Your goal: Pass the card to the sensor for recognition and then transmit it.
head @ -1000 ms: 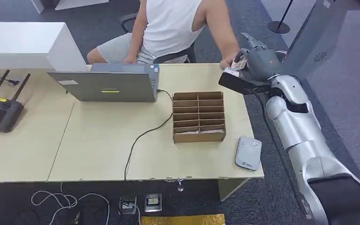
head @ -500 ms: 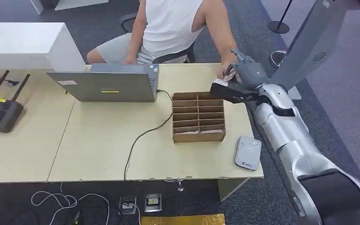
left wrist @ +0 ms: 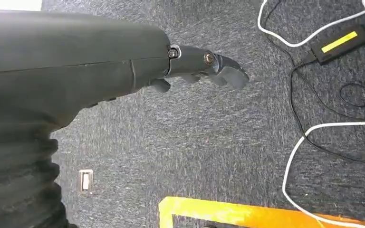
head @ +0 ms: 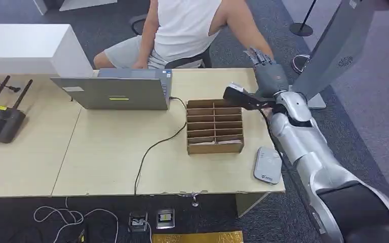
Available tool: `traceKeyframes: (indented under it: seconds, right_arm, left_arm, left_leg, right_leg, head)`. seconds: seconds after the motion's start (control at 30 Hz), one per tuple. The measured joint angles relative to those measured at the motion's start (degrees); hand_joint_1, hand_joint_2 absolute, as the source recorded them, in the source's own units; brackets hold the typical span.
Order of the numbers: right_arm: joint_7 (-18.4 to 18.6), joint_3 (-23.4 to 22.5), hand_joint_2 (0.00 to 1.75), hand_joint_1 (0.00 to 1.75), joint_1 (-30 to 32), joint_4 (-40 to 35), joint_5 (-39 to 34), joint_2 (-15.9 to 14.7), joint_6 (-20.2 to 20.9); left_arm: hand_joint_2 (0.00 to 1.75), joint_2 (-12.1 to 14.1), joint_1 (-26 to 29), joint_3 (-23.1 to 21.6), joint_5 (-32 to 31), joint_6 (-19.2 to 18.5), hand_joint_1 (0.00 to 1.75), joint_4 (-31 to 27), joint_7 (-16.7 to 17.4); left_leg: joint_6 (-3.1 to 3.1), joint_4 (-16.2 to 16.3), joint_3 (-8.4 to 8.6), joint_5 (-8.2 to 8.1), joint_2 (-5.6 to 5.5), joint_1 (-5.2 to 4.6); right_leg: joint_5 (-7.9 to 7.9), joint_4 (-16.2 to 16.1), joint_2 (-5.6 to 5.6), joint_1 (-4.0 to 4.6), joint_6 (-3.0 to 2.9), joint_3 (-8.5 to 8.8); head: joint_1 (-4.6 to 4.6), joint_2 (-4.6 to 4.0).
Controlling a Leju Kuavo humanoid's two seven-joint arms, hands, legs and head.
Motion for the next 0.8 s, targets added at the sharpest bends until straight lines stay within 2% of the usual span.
traceKeyframes:
  seconds: [0.17,0.2,0.3,0.37,0.47,0.6,0.7,0.8]
  right_arm:
    - [0.4,-2.0,1.75,0.0,-1.4,-2.6,-3.1,-2.3,-5.1]
    - [0.5,-2.5,1.75,0.0,-1.6,-3.1,-3.5,-2.8,-5.8]
    - [0.1,-5.0,1.75,0.0,-1.6,-5.1,-5.5,-4.8,-11.6]
    - [-3.0,-8.8,1.75,0.0,-1.3,-7.9,-7.4,-6.8,-13.9]
    - [-7.9,-17.0,1.75,0.0,-0.4,-12.1,-11.4,-10.2,-14.4]
    - [-12.2,-28.3,1.75,0.0,2.4,-15.9,-17.5,-14.5,-14.4]
    - [-13.2,-35.4,1.75,0.0,4.6,-17.7,-19.7,-17.0,-14.4]
    - [-11.6,-42.1,1.75,0.0,7.1,-18.6,-19.9,-18.9,-14.4]
  left_arm:
    - [1.75,0.0,0.7,0.0,0.6,1.2,0.0,0.0,0.0]
    - [0.0,0.0,0.9,0.0,0.7,1.3,0.0,0.0,0.0]
    - [0.0,-0.1,1.2,0.0,1.4,2.2,0.0,0.1,0.0]
    - [0.0,-0.2,1.7,0.0,1.9,2.9,0.0,0.1,-0.1]
    - [0.0,-0.3,2.7,0.0,2.6,3.6,0.0,0.1,-0.2]
    - [0.0,-0.3,3.6,0.1,3.4,4.2,0.0,0.1,-0.8]
    - [0.0,-0.4,4.2,0.2,3.6,4.3,0.0,0.1,-1.1]
    - [0.0,-0.5,4.3,0.2,3.9,4.3,0.0,0.1,-1.3]
  left_leg:
    - [0.0,0.0,0.0,0.0,-0.02,0.0]
    - [0.0,0.0,0.01,0.0,-0.01,0.0]
    - [0.0,0.1,0.05,0.0,-0.01,-0.03]
    - [0.01,0.1,0.05,-0.01,-0.06,-0.03]
    - [0.03,0.1,0.03,-0.02,-0.14,-0.02]
    - [0.07,0.1,0.03,-0.06,-0.11,-0.03]
    - [0.09,0.1,0.0,-0.07,-0.13,-0.06]
    - [0.04,0.1,0.13,-0.12,0.03,-0.03]
  right_leg:
    - [0.0,0.0,-0.03,0.0,0.0,0.01]
    - [0.0,0.0,-0.02,0.0,0.0,0.01]
    - [0.01,0.0,-0.01,-0.02,0.01,-0.03]
    - [0.01,-0.1,-0.07,-0.02,0.01,0.0]
    - [0.01,-0.1,-0.11,-0.02,0.01,0.05]
    - [0.01,-0.2,-0.11,-0.03,0.02,0.06]
    - [0.01,-0.2,-0.12,-0.06,0.02,0.04]
    - [0.01,-0.2,-0.01,-0.04,0.03,-0.01]
  head:
    - [0.0,0.0]
    - [0.0,0.0]
    - [-0.04,0.0]
    - [0.0,0.0]
    - [0.02,0.0]
    - [0.0,0.0]
    - [0.0,0.0]
    - [-0.04,0.0]
